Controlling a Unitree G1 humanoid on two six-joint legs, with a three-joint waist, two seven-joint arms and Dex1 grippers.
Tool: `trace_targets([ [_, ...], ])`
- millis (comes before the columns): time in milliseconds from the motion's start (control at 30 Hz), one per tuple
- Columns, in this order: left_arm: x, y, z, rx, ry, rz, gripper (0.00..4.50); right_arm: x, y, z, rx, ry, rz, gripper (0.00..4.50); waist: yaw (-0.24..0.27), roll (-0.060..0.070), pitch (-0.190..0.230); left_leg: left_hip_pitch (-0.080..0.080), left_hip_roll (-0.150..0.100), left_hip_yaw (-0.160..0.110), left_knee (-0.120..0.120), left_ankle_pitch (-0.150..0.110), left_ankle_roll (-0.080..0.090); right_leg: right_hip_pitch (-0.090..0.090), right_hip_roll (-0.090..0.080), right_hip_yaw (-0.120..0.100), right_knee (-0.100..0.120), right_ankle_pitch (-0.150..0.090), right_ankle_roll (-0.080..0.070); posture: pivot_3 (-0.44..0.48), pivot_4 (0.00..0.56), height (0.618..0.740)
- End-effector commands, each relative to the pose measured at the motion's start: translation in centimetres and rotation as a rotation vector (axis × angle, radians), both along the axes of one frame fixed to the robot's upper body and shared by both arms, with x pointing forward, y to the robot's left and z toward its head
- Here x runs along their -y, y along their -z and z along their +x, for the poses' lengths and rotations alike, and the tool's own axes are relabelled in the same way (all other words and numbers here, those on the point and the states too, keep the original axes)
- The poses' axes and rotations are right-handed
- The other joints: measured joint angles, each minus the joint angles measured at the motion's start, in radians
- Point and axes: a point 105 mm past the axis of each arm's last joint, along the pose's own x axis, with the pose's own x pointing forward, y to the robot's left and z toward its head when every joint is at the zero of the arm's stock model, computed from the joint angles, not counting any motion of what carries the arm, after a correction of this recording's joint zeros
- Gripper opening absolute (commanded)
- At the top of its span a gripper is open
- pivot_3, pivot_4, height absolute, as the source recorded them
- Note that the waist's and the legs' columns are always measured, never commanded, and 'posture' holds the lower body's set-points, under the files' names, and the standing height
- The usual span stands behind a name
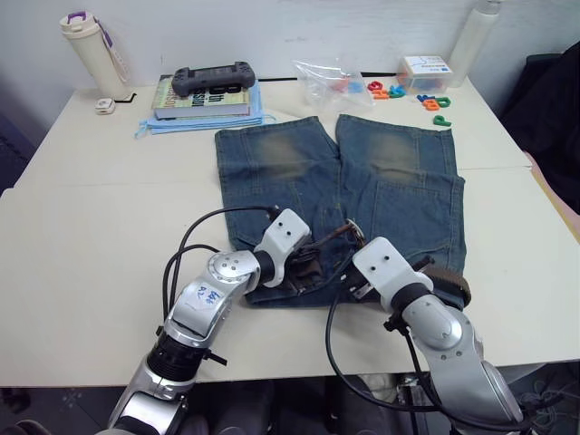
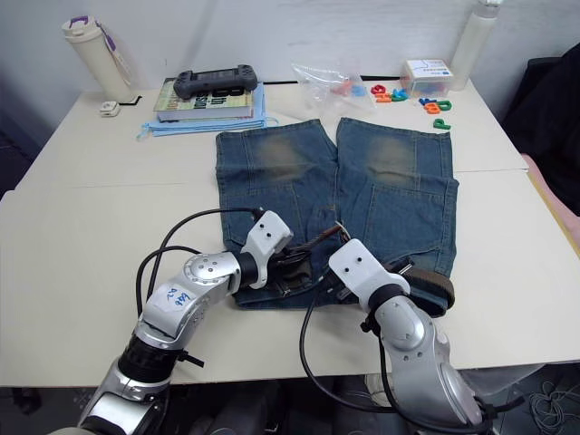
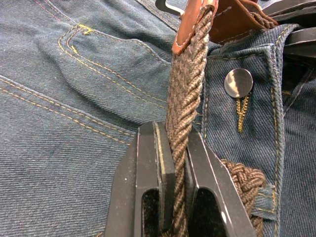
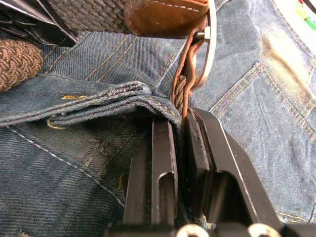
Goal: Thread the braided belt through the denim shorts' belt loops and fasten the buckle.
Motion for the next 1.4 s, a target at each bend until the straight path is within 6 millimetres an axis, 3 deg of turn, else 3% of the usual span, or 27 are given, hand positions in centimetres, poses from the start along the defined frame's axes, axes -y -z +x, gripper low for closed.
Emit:
trace_targets([
  [33,0.1,-0.6,-0.7,0.015,0.023,-0.021,0.0,-1.0,-2.6,-1.1,0.121,-0.067,0.02,0.04,0.0,0.0,0.0,0.0,0.0,0.0,0.0,0.0,0.0,0.0,0.0,0.0,0.0,0.0,0.0,0.0,0.15,0.659],
  [300,0.5,-1.5,-0.7,0.031,0.033,-0.042,0.0,-1.0,-2.1,-1.0,0.156,-0.113,-0.137,0.04,0.0,0.0,0.0,0.0,0.0,0.0,0.0,0.0,0.0,0.0,0.0,0.0,0.0,0.0,0.0,0.0,0.15,0.659],
  [633,2.5,-2.0,-1.2,0.069,0.094,-0.082,0.0,-1.6,-0.9,-1.1,0.108,-0.153,-0.154,0.04,0.001,-0.001,0.0,0.0,0.0,0.0,0.0,0.0,0.0,0.0,0.0,0.0,0.0,0.0,0.0,0.0,0.15,0.659],
  [767,3.0,-2.1,-0.7,0.084,0.083,-0.101,0.0,-2.1,-0.2,-1.5,0.068,-0.23,-0.199,0.04,0.001,-0.001,-0.001,0.0,0.0,0.0,0.0,0.0,0.0,0.0,0.0,0.0,0.0,0.0,0.0,0.0,0.15,0.659],
  [967,2.9,-2.3,-0.1,0.098,0.063,-0.113,0.0,-1.3,1.1,-2.2,-0.011,-0.299,-0.301,0.04,0.001,-0.001,-0.001,0.0,0.0,0.0,0.0,0.0,0.0,0.0,0.0,0.0,0.0,0.0,0.0,0.0,0.15,0.659],
  [1267,2.8,-2.0,-0.2,0.098,0.068,-0.114,0.0,-1.3,0.2,-1.9,0.021,-0.308,-0.314,0.04,0.001,-0.002,-0.001,0.0,0.0,0.0,0.001,0.0,0.0,0.0,0.0,0.0,0.0,0.0,0.0,0.0,0.15,0.659],
  [1400,2.8,-1.9,-0.3,0.096,0.069,-0.115,0.0,-1.2,-0.8,-1.9,0.047,-0.3,-0.275,1.74,0.001,-0.002,-0.001,0.0,0.0,0.0,0.001,0.0,0.0,0.0,0.0,0.0,0.0,0.0,0.0,0.0,0.15,0.659],
])
